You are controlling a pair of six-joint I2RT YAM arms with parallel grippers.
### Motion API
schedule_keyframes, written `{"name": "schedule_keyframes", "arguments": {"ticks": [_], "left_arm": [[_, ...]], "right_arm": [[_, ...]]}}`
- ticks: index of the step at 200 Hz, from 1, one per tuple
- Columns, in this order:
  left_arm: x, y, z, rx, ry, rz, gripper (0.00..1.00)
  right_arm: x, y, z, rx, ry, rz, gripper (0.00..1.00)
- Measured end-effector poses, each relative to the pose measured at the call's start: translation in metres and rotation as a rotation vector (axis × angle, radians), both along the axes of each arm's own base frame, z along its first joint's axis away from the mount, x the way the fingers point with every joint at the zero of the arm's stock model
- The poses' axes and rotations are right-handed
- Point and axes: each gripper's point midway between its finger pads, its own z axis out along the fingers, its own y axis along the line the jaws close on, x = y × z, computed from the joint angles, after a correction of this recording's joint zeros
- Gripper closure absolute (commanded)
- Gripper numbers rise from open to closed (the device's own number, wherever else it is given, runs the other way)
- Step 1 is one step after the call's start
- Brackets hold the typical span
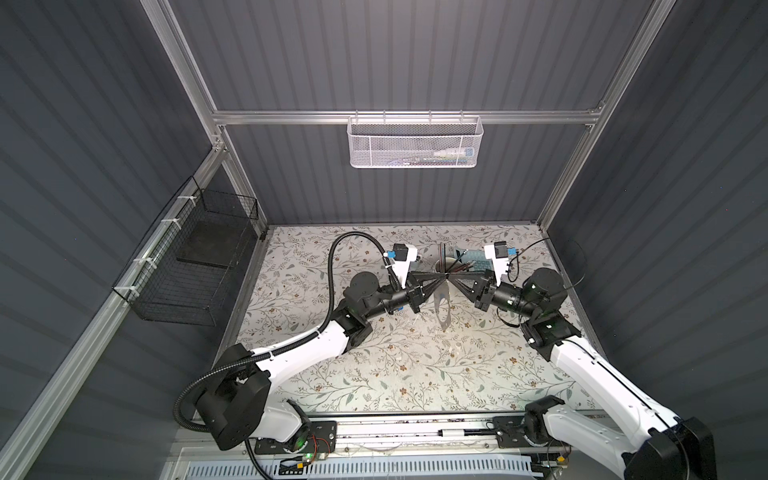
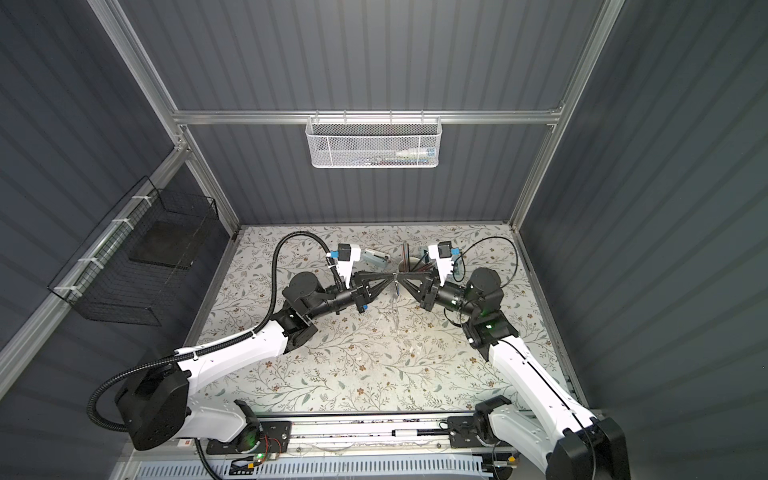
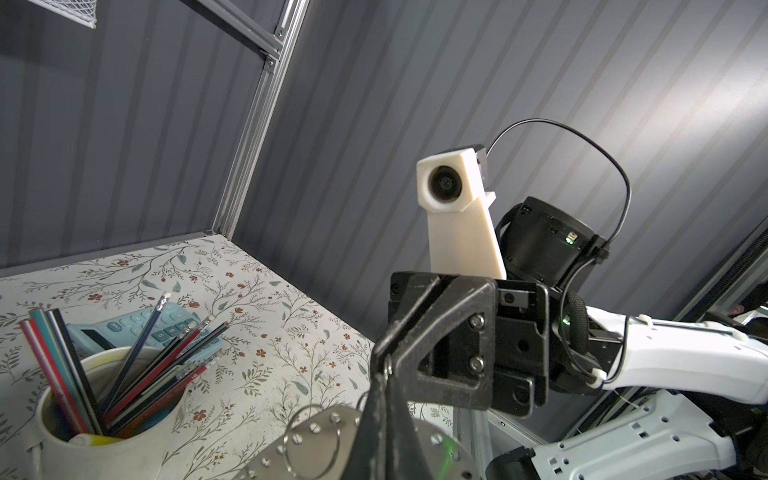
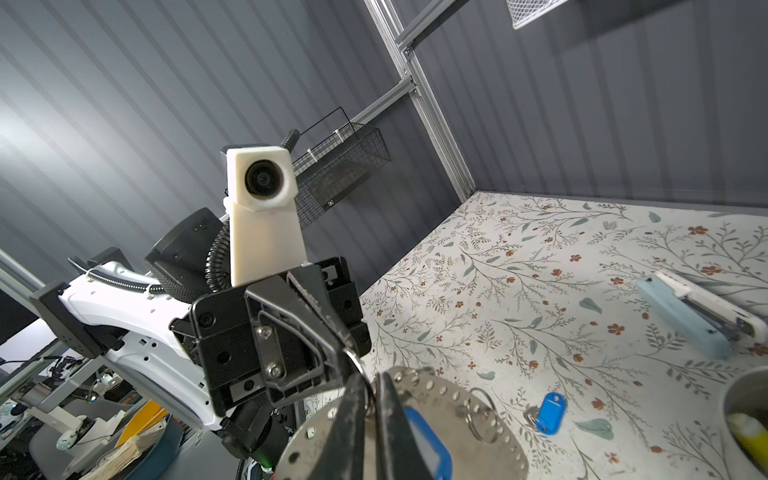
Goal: Put the keys on the keyring
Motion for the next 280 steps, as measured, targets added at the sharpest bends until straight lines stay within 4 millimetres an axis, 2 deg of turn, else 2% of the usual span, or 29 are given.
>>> {"name": "schedule_keyframes", "arguments": {"ticks": [74, 176, 186, 207, 280], "left_arm": [[0.002, 0.001, -0.005, 0.01, 0.012, 0.015, 1.0], [0.003, 0.001, -0.011, 0.026, 0.01, 0.024, 1.0], [0.004, 0.001, -0.012, 0.03, 0.008, 0.025, 1.0], [0.003, 0.002, -0.012, 0.036, 0.002, 0.027, 1.0], [0.002, 0.001, -0.012, 0.034, -0.001, 0.019, 1.0]], "right_arm": [[-0.002, 0.0, -0.004, -0.006, -0.022, 0.005, 1.0], [-0.002, 0.001, -0.009, -0.018, -0.042, 0.006, 1.0], [-0.002, 0.001, -0.009, -0.019, -0.045, 0.006, 0.91], [-0.002, 0.001, -0.009, -0.022, -0.057, 0.007, 0.79], [-0.008, 0.002, -0.007, 0.004, -0.069, 0.022, 0.73]]}}
